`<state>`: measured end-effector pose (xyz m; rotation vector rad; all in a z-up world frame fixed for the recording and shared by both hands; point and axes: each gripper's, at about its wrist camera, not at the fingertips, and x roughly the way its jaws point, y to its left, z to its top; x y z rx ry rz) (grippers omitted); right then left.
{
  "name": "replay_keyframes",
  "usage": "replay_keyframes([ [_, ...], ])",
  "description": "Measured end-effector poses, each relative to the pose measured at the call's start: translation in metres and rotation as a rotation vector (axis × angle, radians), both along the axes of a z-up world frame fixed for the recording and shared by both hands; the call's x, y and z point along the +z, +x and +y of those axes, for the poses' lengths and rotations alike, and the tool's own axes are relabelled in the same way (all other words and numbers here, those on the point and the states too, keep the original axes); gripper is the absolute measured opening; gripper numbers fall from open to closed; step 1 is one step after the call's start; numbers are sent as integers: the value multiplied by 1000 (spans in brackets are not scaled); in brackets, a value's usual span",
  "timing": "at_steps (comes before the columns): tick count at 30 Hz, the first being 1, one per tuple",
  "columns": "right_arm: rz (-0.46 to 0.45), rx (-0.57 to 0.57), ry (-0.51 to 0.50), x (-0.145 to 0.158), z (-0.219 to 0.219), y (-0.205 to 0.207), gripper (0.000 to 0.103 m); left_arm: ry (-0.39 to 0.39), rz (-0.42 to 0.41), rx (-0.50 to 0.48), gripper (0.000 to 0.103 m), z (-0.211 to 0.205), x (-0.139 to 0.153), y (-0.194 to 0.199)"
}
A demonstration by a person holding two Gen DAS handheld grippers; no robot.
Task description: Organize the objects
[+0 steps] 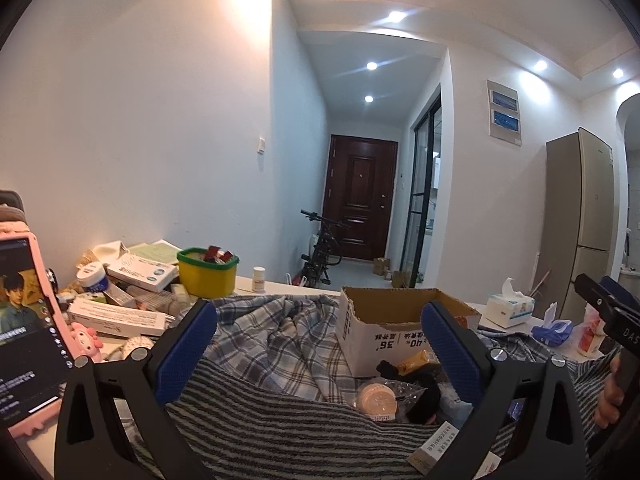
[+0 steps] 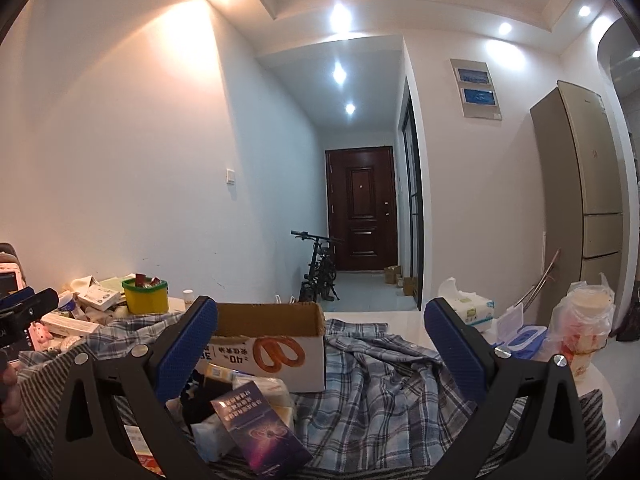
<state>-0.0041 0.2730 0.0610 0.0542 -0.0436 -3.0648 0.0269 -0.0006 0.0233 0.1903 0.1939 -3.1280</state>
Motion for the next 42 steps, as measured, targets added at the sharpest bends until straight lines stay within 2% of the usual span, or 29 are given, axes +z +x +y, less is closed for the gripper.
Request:
replay_keyframes([
  [2, 6, -3, 4, 7, -4, 7, 103, -7, -5, 18, 103, 0, 6, 5],
  [4, 14, 1, 0, 13, -7, 15, 103, -19, -44, 55, 103, 1, 13, 8],
  [9, 5, -22, 34, 20, -16, 33, 103, 32, -34, -1, 103, -2, 23, 29],
  [12, -30, -35, 40, 20, -18, 38, 103, 25, -37, -12, 103, 1, 24, 35],
  [16, -23, -14, 22, 19, -16, 47, 103, 24, -67, -31, 103, 7, 22, 37],
  [24, -131, 42, -1, 5, -18, 22, 100, -31, -127, -31, 103, 28, 2, 29],
  [32, -239, 58, -3, -26, -24, 15, 100, 6, -253, -77, 103, 36, -34, 20],
  [35, -279, 67, -22, -32, -21, 8, 100, 19, -264, -78, 103, 36, -38, 15],
  [39, -290, 133, -53, -34, -18, 6, 100, 11, -280, -60, 103, 38, -42, 7],
  [42, -317, 138, -41, -37, -20, -1, 99, 20, -291, -65, 103, 38, -43, 2],
])
